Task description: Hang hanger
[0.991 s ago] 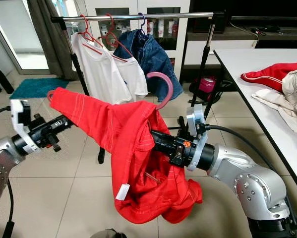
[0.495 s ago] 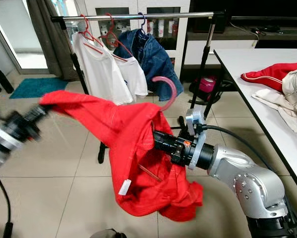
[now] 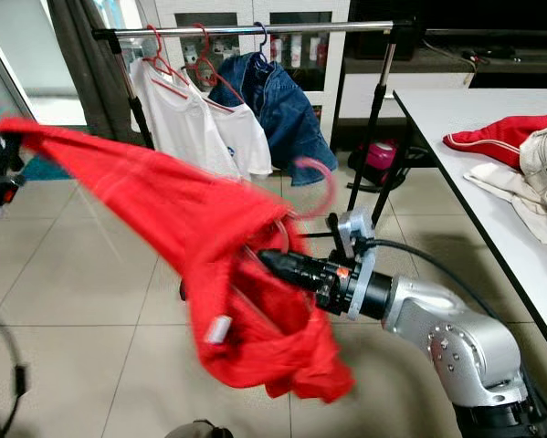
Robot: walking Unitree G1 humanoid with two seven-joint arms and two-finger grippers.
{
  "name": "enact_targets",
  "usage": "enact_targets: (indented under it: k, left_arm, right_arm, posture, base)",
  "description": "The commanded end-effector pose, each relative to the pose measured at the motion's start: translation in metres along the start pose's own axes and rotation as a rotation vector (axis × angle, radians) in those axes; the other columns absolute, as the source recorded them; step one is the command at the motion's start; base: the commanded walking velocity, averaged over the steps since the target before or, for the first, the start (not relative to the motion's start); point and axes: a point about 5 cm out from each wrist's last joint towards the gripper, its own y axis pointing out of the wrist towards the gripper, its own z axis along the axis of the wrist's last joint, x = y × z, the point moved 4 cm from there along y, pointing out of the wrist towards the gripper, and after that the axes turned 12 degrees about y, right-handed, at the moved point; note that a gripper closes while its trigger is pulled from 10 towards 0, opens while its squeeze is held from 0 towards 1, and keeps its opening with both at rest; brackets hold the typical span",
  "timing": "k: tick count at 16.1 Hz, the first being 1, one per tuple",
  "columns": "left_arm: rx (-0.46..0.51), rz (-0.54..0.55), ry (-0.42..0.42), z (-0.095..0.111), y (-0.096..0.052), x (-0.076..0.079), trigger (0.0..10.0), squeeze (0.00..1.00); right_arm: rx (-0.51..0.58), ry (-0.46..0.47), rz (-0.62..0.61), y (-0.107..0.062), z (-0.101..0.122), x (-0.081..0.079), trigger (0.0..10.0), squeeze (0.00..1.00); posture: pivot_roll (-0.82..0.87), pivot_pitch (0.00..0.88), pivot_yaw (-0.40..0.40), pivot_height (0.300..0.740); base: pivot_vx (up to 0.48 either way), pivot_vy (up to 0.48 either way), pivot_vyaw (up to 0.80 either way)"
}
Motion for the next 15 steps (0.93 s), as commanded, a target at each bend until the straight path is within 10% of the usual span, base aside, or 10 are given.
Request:
enact_targets:
  k: [1, 9, 10, 11, 12, 15]
  left_arm:
    - [-0.017, 0.116, 0.067, 0.006, 0.004, -0.017, 0.0, 0.0]
    - [-0.216, 0.464, 0.258, -0.02, -0.008, -0.066, 0.0, 0.0]
    - [-0.269, 0.391, 0.281, -0.03, -0.005, -0.057, 1.0, 0.0]
    - [-0.289, 0.222, 0.225, -0.042, 0.0, -0.034, 10.0, 0.0]
    - [-0.317, 0.116, 0.258, -0.05, -0.001, -0.019, 10.0, 1.0]
    - [-0.435, 0.099, 0.304, -0.074, -0.017, -0.015, 10.0, 1.0]
  right_arm:
    - [-0.011, -0.019, 0.022, 0.0, 0.001, -0.006, 10.0, 0.0]
    - [-0.008, -0.021, 0.015, -0.002, -0.001, -0.006, 10.0, 0.0]
    - [-0.001, -0.027, 0.001, -0.001, 0.0, -0.004, 10.0, 0.0]
    - [0.019, -0.04, -0.027, 0.001, 0.004, -0.001, 10.0, 0.0]
    - [0.042, -0.053, -0.046, 0.002, 0.009, 0.001, 10.0, 0.0]
    - [0.095, -0.069, -0.1, 0.007, 0.02, 0.003, 10.0, 0.0]
  posture:
    - [-0.1, 0.0, 0.087, 0.719]
    - [-0.11, 0.0, 0.097, 0.719]
    - [-0.11, 0.0, 0.098, 0.719]
    - [-0.11, 0.0, 0.099, 0.719]
    - [-0.11, 0.0, 0.098, 0.719]
    - [-0.11, 0.0, 0.096, 0.719]
  base:
    - [0.0, 0.0, 0.0]
    - [0.0, 0.0, 0.0]
    - [0.0, 0.0, 0.0]
    - [0.0, 0.0, 0.0]
    - [0.0, 0.0, 0.0]
    - [0.0, 0.0, 0.0]
